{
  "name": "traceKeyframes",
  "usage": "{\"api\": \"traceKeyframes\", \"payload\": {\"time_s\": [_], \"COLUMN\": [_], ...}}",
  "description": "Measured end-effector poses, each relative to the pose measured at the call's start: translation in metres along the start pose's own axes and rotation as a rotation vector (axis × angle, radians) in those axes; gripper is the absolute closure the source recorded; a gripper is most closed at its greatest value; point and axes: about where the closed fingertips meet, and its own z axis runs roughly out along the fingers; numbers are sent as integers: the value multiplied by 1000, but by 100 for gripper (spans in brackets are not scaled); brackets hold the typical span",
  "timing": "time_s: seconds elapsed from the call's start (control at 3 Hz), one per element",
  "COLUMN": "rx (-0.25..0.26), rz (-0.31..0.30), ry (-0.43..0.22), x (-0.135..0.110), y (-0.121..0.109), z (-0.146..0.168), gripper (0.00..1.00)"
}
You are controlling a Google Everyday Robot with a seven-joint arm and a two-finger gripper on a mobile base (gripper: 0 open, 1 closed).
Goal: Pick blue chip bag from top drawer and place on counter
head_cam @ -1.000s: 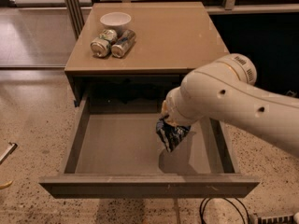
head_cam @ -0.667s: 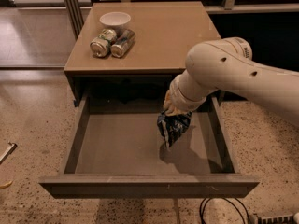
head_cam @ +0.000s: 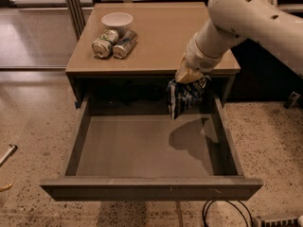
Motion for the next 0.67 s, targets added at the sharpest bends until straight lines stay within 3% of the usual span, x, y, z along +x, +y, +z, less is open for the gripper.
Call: {"api": "traceKeyframes", "payload": {"time_s": [0.67], "rx": [186], "rz": [150], "ry": [-24], "x": [-21], "y": [-91], "z": [-98], "gripper": [100]}}
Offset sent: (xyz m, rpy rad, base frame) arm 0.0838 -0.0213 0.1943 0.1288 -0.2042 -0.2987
